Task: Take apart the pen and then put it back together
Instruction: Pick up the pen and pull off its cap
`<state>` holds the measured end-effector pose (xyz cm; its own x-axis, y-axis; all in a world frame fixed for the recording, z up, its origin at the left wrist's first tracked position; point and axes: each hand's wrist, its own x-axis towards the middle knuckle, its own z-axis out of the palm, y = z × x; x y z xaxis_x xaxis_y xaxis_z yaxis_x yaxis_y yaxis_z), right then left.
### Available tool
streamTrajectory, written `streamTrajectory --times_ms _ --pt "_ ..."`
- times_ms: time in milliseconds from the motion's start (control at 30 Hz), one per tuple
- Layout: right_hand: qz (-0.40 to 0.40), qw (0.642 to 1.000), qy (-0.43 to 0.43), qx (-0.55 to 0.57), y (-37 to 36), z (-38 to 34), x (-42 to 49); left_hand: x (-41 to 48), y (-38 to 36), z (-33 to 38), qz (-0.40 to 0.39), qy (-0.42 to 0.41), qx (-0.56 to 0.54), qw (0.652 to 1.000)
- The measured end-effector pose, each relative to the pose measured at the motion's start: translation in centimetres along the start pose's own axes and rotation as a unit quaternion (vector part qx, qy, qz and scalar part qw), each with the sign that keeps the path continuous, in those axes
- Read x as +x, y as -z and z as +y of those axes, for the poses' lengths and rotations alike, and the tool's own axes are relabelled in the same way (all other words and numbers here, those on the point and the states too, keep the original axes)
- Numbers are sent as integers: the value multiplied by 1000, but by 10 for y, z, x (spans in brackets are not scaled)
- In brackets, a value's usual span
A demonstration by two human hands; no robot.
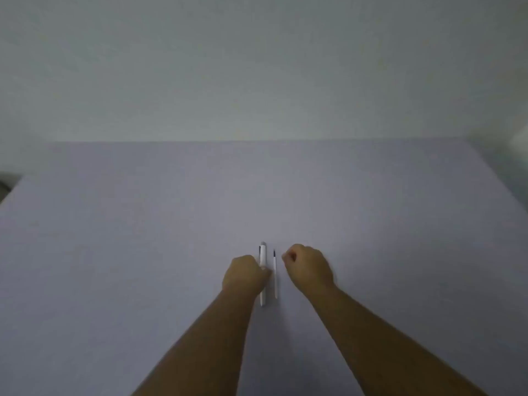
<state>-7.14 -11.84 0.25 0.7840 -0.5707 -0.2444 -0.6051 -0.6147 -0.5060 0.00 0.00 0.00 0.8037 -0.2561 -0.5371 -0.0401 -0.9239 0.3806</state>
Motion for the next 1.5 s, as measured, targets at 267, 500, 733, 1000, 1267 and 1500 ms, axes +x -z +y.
streamTrajectory --times_ms 267,500,733,1000,1267,1500 --pt "-14 1000 -6 15 -11 -1 -3 1 -3 -9 3 -9 -33 999" --pt "-27 973 -85 213 -8 -28 2 -13 6 -9 54 -109 -90 989" --pt "-42 956 -101 272 4 -36 7 -15 12 -7 -10 -146 -95 985" --pt "-18 968 -107 227 24 -15 21 -17 19 -23 -97 -105 -142 979" --pt "-28 997 -66 20 -7 6 5 -21 14 -22 -82 -95 -182 975" --pt "-26 999 -41 -20 -11 11 4 -21 10 -25 -78 -93 -176 977"
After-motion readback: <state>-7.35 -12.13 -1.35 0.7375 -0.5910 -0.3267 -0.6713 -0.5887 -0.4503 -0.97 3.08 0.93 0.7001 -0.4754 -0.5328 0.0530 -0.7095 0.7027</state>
